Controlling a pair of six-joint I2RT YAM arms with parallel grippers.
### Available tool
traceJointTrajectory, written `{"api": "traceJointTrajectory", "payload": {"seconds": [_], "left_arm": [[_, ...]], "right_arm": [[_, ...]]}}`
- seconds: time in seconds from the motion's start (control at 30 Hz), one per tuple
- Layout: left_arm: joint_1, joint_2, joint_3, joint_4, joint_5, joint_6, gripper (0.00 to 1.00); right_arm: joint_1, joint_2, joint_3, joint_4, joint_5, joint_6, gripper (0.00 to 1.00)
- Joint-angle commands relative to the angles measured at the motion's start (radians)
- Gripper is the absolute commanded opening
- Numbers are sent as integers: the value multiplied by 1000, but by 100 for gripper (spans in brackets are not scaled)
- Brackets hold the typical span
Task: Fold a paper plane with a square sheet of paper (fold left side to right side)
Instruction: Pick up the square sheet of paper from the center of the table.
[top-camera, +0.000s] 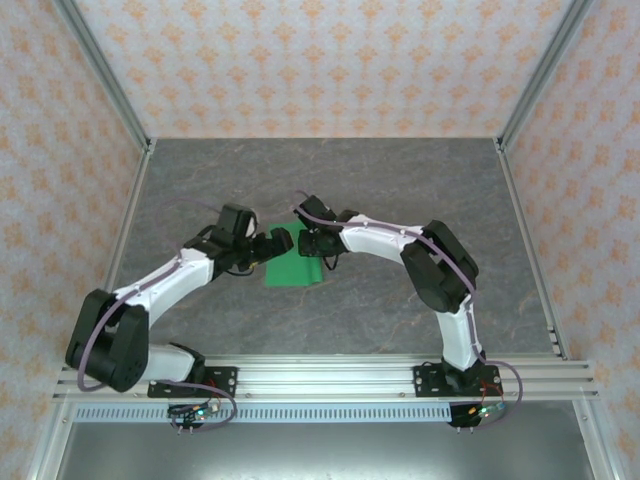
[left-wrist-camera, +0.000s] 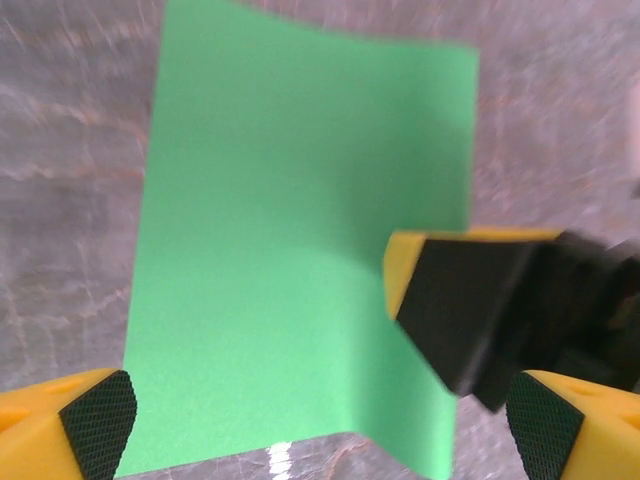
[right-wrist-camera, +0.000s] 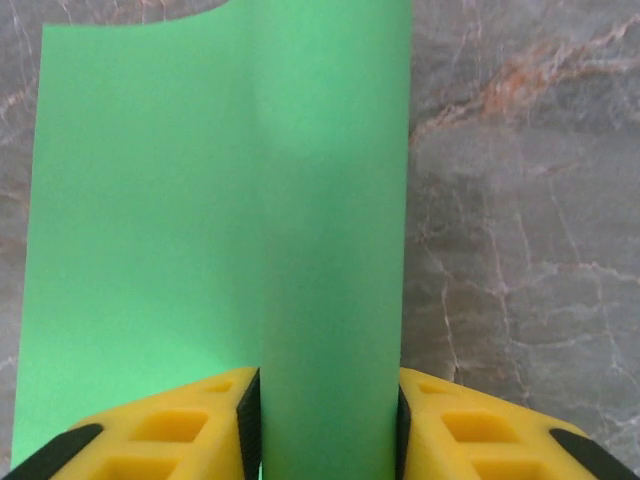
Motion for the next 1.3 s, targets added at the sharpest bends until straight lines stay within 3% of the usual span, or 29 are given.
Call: {"api": "traceJointTrajectory", "payload": {"seconds": [0.0, 0.23, 0.5, 0.67, 0.87, 1.13, 1.27], "left_arm": [[48, -61, -29, -23, 51, 7, 99], [158, -133, -71, 1, 159, -9, 100], [239, -168, -115, 155, 337, -101, 100], [239, -187, -109, 292, 444, -189, 100], [239, -219, -30, 381, 550, -264, 100], [231, -225, 118, 439, 627, -318, 100], [175, -197, 192, 460, 637, -322, 100]], "right_arm": [[-13, -69, -43, 39, -61, 8, 35], [-63, -142, -154, 214, -210, 80, 31], [-139, -295, -334, 498, -392, 192, 30], [-218, -431, -448, 701, -541, 282, 29], [-307, -605, -505, 827, -671, 361, 29], [-330, -750, -431, 855, -775, 421, 29], [-327, -782, -380, 867, -799, 465, 29]]}}
